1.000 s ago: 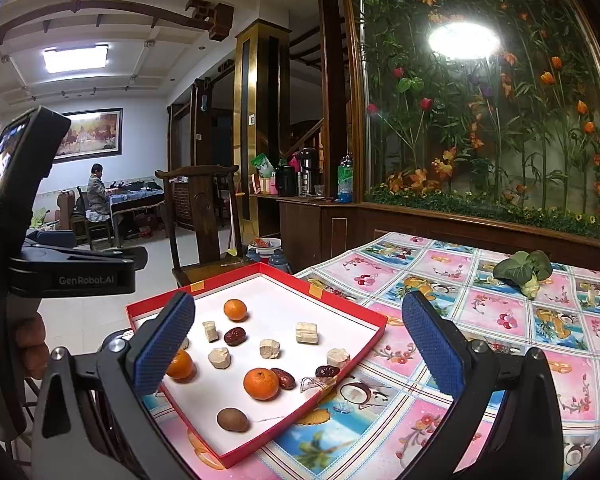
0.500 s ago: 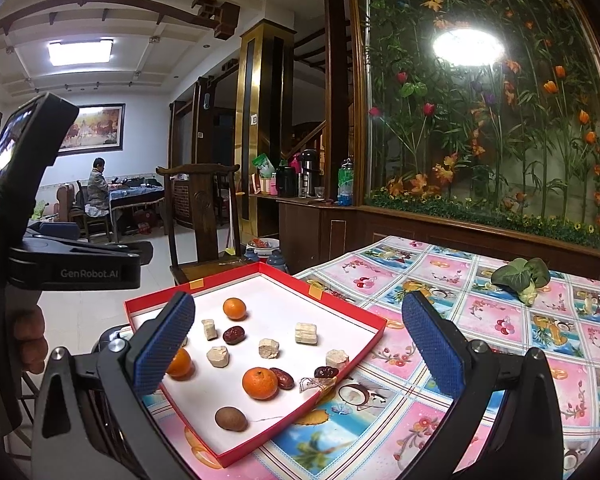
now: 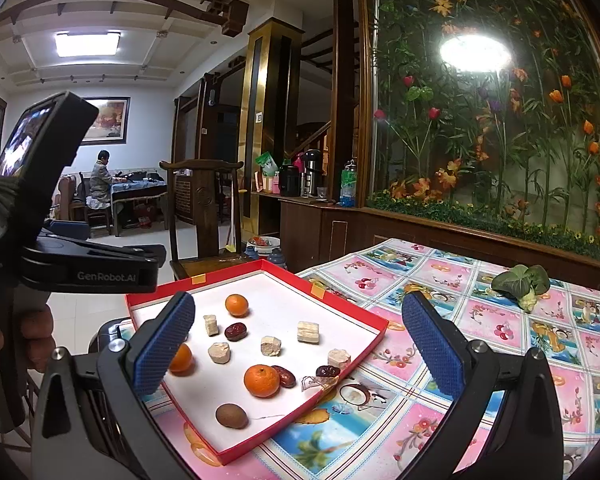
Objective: Organize fruits
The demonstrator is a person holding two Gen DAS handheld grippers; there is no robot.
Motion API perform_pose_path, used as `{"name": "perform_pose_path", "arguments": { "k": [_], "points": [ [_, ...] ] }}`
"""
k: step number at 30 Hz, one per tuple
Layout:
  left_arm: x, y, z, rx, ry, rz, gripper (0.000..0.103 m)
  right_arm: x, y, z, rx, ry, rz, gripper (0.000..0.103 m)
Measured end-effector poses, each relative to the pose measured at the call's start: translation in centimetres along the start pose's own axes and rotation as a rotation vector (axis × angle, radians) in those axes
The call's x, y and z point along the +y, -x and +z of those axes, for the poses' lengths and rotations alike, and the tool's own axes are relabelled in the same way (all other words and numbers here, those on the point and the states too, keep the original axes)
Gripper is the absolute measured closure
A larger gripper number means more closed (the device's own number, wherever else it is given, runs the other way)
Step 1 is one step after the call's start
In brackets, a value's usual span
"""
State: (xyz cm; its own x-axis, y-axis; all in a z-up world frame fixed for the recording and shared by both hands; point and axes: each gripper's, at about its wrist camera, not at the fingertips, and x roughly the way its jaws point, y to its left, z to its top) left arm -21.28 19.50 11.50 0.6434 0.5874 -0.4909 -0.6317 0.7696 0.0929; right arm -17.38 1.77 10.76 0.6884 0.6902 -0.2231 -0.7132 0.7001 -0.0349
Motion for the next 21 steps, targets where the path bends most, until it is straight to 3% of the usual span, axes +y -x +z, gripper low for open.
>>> {"name": "perform_pose_path", "arguments": {
  "k": [21],
  "points": [
    [-0.98, -0.61, 0.81, -0.007, -0.026, -0.073, 0.001, 0.13, -0.01, -0.05, 0.002, 0.001, 0.000, 0.000]
  ]
}}
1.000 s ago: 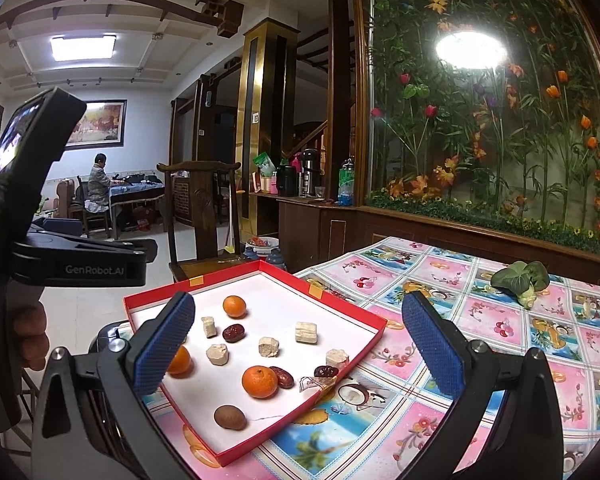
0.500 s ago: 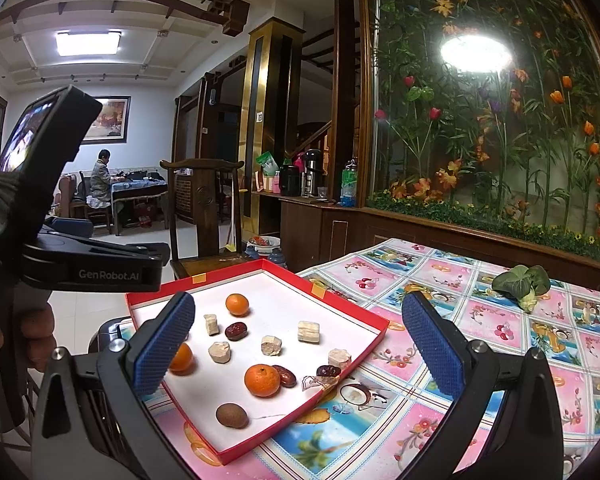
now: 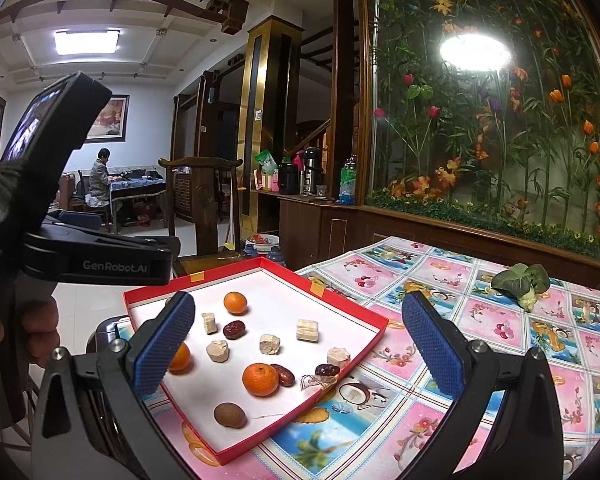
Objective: Organize fruits
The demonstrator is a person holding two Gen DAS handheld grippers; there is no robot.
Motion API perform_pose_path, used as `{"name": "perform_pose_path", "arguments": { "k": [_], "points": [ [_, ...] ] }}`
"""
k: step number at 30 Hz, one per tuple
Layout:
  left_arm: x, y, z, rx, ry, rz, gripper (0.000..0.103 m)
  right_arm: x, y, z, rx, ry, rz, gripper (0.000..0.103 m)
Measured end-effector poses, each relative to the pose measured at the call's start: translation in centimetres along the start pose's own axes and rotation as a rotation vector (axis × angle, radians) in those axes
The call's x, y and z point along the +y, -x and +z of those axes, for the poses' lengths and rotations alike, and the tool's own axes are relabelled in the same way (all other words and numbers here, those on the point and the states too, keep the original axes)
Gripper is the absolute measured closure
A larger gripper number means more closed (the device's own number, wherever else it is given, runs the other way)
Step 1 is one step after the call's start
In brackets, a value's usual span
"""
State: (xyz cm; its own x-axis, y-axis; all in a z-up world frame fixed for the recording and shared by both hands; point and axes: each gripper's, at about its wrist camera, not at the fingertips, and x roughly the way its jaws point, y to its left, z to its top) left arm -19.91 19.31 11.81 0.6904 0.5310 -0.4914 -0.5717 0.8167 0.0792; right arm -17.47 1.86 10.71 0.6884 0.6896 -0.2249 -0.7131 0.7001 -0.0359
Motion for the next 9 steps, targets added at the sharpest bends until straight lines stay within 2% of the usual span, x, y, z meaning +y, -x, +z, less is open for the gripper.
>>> {"name": "perform_pose_path", "arguments": {
  "k": [2, 5, 9],
  "points": [
    [-0.1, 0.0, 0.3, -0.007, 0.004, -0.028, 0.001, 0.1, 0.0, 0.0, -0.003, 0.002, -0.001, 0.000],
    [-0.5, 1.2, 0.7, -0.077, 0.004, -0.069, 0.001, 0.4, 0.0, -0.2, -0.005, 0.011, -0.002, 0.000],
    [-1.5, 1.4, 1.1, -0.078, -0.032, -0.094, 0.000, 0.0, 0.1, -0.4, -0.012, 0.008, -0.017, 0.000]
  ]
}}
